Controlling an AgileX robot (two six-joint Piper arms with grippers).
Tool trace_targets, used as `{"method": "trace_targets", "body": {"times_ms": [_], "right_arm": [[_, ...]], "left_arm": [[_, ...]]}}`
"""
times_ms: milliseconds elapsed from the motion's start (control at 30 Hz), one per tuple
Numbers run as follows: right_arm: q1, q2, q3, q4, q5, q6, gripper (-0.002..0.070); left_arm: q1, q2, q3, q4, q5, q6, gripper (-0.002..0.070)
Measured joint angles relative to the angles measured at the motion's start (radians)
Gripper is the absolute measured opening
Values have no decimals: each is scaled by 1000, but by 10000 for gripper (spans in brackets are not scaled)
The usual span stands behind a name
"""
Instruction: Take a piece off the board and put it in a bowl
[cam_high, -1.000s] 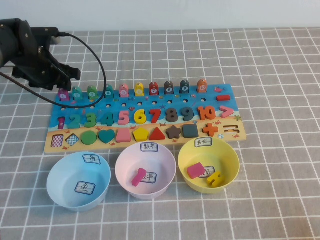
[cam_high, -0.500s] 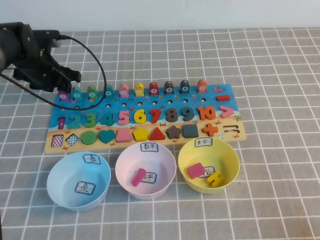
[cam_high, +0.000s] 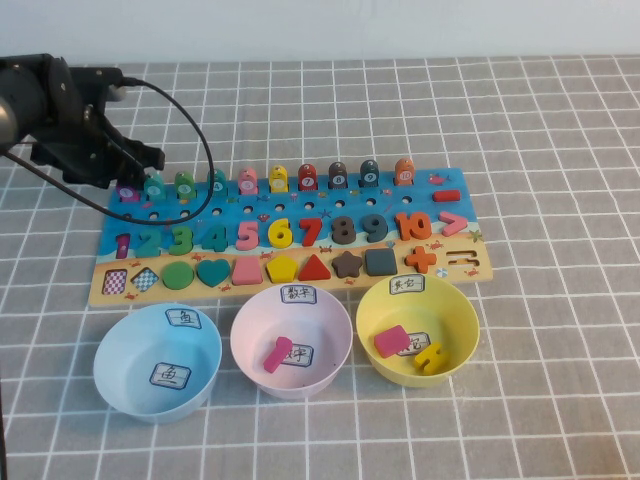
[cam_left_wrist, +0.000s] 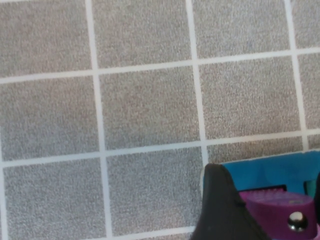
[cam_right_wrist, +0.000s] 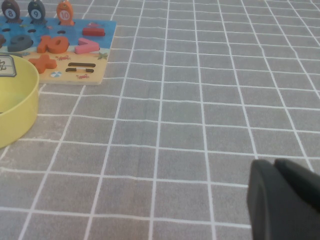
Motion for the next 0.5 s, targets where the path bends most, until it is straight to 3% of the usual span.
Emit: {"method": "trace_targets", "body": {"times_ms": [500], "right_arm": [[0,0,0,0,0,0,-17]], "left_arm": [[0,22,0,2,-4,0,339]]}}
